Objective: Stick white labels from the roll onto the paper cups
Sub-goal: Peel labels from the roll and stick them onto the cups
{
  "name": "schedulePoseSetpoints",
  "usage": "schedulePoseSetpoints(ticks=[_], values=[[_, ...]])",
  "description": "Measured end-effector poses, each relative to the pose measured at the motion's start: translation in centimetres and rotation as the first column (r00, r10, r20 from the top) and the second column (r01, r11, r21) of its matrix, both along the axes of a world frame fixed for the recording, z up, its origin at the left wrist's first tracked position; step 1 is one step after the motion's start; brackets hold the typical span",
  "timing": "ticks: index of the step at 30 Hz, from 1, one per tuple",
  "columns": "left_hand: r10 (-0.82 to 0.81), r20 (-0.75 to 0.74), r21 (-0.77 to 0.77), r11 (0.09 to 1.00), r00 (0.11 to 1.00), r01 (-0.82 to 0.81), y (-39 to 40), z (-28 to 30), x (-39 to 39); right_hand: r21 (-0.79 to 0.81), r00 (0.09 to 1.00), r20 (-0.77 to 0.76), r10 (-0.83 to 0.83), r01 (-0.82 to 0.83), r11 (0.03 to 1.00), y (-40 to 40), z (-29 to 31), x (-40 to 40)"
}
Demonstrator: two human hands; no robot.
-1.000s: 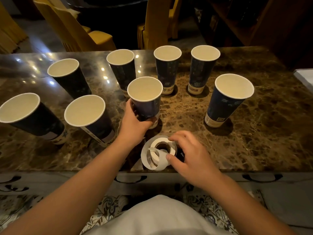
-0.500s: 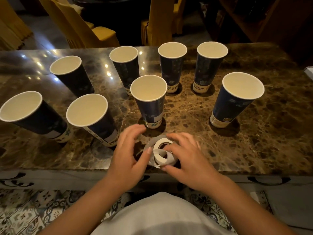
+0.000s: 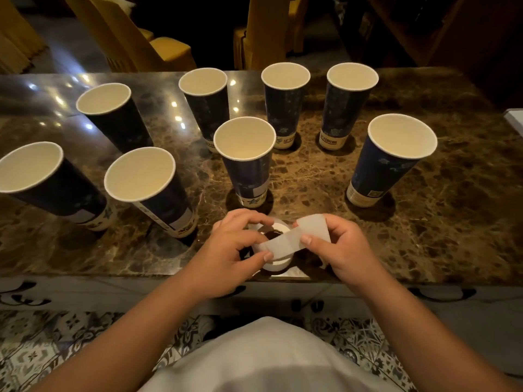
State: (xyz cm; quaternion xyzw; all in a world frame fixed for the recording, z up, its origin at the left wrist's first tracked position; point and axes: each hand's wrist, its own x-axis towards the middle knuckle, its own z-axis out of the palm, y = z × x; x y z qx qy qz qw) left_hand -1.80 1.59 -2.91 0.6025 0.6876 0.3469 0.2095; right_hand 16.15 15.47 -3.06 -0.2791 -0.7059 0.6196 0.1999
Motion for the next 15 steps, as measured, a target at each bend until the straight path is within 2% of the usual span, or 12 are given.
schedulePoseSetpoints(ticks=[3, 6, 8, 12, 13, 15], values=[[0.001, 0.134, 0.014, 1.000, 0.991, -0.003, 0.5, 0.5, 0.2, -0.178, 0.993, -0.049, -0.111, 0.101, 0.979, -0.5, 0.1, 0.0], [0.016, 0.198, -0.042, 0.999, 0.980, -0.008, 0.7, 0.8, 0.1, -0.378, 0.973, -0.111, -0.202, 0.147, 0.914, -1.0, 0.2, -0.2], [0.028, 0.225, -0.099, 0.995, 0.974, -0.005, 0.7, 1.0, 0.2, -0.402, 0.960, -0.117, -0.253, 0.187, 0.897, -1.1, 0.4, -0.5], [0.015, 0.285, -0.142, 0.989, 0.958, 0.027, 0.6, 1.3, 0.5, -0.310, 0.932, -0.089, -0.352, 0.310, 0.899, -1.2, 0.6, -0.9], [0.025, 0.318, -0.148, 0.989, 0.948, 0.024, 0.6, 1.4, 0.6, -0.212, 0.923, -0.052, -0.381, 0.363, 0.907, -1.4, 0.5, -1.0], [0.057, 0.393, -0.165, 0.986, 0.918, 0.010, 0.6, 1.7, 0.8, 0.093, 0.881, 0.010, -0.474, 0.471, 0.877, -1.9, 0.7, -0.9]])
